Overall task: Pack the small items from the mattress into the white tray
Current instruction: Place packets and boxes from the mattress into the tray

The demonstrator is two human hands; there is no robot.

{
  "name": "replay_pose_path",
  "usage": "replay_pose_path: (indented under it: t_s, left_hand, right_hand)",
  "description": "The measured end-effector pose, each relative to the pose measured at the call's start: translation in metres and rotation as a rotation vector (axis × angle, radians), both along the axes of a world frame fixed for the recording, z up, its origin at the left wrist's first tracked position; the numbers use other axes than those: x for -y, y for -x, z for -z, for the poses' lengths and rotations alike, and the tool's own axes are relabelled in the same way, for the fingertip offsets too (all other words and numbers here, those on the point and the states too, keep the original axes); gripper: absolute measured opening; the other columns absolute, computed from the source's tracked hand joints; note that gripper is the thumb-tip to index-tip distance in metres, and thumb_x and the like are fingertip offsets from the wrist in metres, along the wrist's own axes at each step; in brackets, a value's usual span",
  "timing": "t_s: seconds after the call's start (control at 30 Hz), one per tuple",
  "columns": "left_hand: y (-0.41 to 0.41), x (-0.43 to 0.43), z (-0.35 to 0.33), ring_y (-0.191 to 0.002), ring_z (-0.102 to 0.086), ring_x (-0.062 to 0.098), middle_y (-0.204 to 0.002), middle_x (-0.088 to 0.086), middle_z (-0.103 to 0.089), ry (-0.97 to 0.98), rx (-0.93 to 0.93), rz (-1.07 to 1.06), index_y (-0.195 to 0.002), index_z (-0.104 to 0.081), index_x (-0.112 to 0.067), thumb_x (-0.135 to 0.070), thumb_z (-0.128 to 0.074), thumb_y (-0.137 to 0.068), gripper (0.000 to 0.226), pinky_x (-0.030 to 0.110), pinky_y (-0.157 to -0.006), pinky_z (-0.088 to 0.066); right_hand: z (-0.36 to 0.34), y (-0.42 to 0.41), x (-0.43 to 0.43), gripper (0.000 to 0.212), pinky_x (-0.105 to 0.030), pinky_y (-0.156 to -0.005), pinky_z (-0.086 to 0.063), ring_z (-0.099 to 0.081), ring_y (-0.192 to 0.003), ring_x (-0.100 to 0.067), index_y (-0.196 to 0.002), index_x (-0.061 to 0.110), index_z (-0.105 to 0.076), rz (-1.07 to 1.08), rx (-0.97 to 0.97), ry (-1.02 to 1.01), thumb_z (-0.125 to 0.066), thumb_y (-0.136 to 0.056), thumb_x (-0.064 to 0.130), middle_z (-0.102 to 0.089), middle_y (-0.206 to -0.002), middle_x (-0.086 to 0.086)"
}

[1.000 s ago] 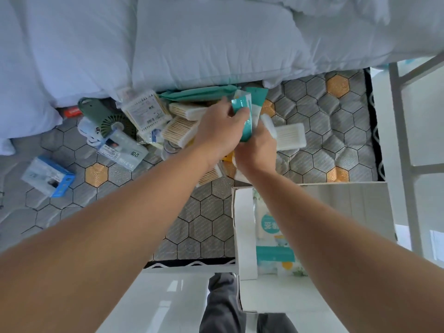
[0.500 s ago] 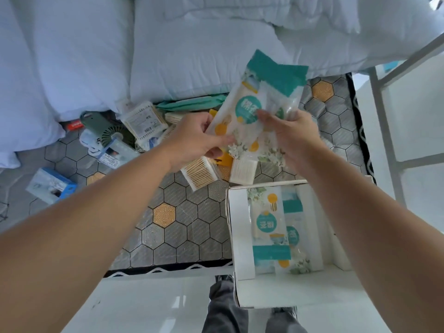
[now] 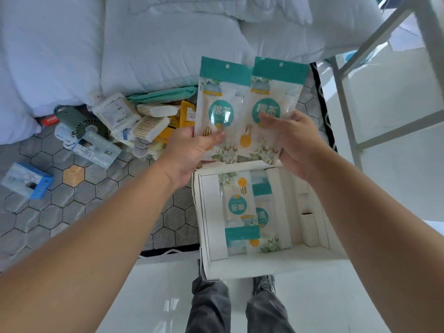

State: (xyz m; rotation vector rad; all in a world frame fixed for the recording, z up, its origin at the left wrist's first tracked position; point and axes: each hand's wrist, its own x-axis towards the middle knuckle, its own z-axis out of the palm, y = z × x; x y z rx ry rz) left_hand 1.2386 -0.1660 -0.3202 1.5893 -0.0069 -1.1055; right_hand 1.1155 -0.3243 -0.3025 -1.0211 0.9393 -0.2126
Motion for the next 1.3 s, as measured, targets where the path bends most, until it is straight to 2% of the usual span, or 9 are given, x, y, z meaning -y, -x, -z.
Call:
replay_pose_path:
  t_s: [0.1, 0.27, 0.37, 0.53, 0.67, 0.83, 1.0, 1.13, 1.3]
  left_hand:
    - [0.022, -0.001, -0.002, -0.095, -0.076, 0.022, -0.104, 0.008, -0.078, 0.020, -0.012, -0.030, -0.112, -0.072, -0.008, -0.011, -0.077, -0.085, 0.028, 0.037, -0.075, -0.062]
    - [0.055, -0.019, -0.001, -0.102, -0.074, 0.026, -0.106, 0.008, -0.078, -0.047, 0.035, -0.062, -0.107, -0.070, -0.010, -0.001, -0.080, -0.079, 0.031, 0.048, -0.090, -0.059]
    - [0.073, -0.035, 0.004, -0.097, -0.075, 0.023, -0.100, 0.004, -0.079, -0.138, 0.056, -0.119, -0.106, -0.071, -0.011, -0.001, -0.077, -0.083, 0.026, 0.045, -0.088, -0.060]
    - [0.102, -0.057, 0.005, -0.096, -0.073, 0.027, -0.098, 0.008, -0.077, -0.217, 0.055, -0.254, -0.097, -0.072, -0.016, -0.005, -0.069, -0.090, 0.013, 0.042, -0.085, -0.060]
    - [0.115, -0.069, 0.004, -0.100, -0.073, 0.025, -0.103, 0.006, -0.077, -0.240, 0.068, -0.279, -0.098, -0.070, -0.018, -0.008, -0.067, -0.094, 0.012, 0.046, -0.090, -0.059]
    - [0.121, -0.076, 0.003, -0.100, -0.073, 0.023, -0.105, 0.004, -0.077, -0.272, 0.106, -0.279, -0.101, -0.071, -0.020, -0.009, -0.068, -0.093, 0.013, 0.049, -0.092, -0.058]
    - [0.130, -0.080, 0.004, -0.100, -0.072, 0.020, -0.103, -0.001, -0.076, -0.299, 0.137, -0.225, -0.097, -0.069, -0.023, -0.012, -0.067, -0.095, 0.011, 0.041, -0.088, -0.059]
    - [0.133, -0.081, 0.009, -0.096, -0.070, 0.017, -0.097, -0.005, -0.073, -0.346, 0.167, -0.183, -0.089, -0.065, -0.028, -0.015, -0.068, -0.095, 0.015, 0.039, -0.086, -0.057]
    - [0.132, -0.074, 0.016, -0.091, -0.068, 0.019, -0.098, 0.004, -0.073, -0.363, 0.189, -0.104, -0.093, -0.067, -0.021, -0.017, -0.070, -0.093, 0.005, 0.036, -0.081, -0.054]
  right_hand:
    - [-0.002, 0.020, 0.004, 0.022, -0.053, -0.085, -0.060, -0.075, -0.100, -0.032, -0.115, 0.002, -0.069, -0.014, -0.026, -0.022, -0.069, -0.093, 0.005, -0.077, -0.110, -0.015]
    - [-0.003, 0.050, 0.002, 0.025, -0.050, -0.084, -0.061, -0.076, -0.098, -0.031, -0.107, -0.001, -0.071, -0.046, -0.035, -0.047, -0.075, -0.085, 0.010, -0.078, -0.106, -0.016]
    - [0.003, 0.070, -0.004, 0.033, -0.046, -0.087, -0.061, -0.075, -0.099, -0.033, -0.100, 0.002, -0.074, -0.115, -0.087, 0.006, -0.080, -0.074, 0.022, -0.078, -0.103, -0.016]
    - [0.029, 0.104, -0.019, 0.012, -0.047, -0.092, -0.060, -0.075, -0.101, -0.027, -0.106, 0.007, -0.072, -0.237, -0.234, -0.045, -0.065, -0.096, 0.008, -0.078, -0.107, -0.011]
    - [0.054, 0.131, -0.035, 0.009, -0.051, -0.091, -0.060, -0.075, -0.100, -0.027, -0.104, 0.010, -0.071, -0.333, -0.385, -0.005, -0.067, -0.096, 0.009, -0.078, -0.104, -0.009]
    - [0.076, 0.141, -0.053, 0.007, -0.048, -0.087, -0.062, -0.075, -0.097, -0.024, -0.099, 0.013, -0.073, -0.293, -0.463, -0.011, -0.072, -0.092, 0.014, -0.078, -0.101, -0.006]
    - [0.094, 0.126, -0.077, 0.003, -0.033, -0.075, -0.063, -0.073, -0.093, -0.020, -0.091, 0.020, -0.071, -0.436, -0.575, 0.123, -0.073, -0.092, 0.019, -0.076, -0.105, -0.004]
    - [0.114, 0.123, -0.087, 0.006, -0.019, -0.055, -0.054, -0.065, -0.072, -0.002, -0.092, 0.020, -0.071, -0.602, -0.619, 0.383, -0.069, -0.092, 0.015, -0.072, -0.096, 0.006]
    - [0.130, 0.123, -0.092, 0.015, -0.038, -0.064, -0.065, -0.071, -0.078, -0.016, -0.099, 0.020, -0.069, -0.728, -0.679, 0.574, -0.067, -0.088, 0.030, -0.074, -0.093, 0.004]
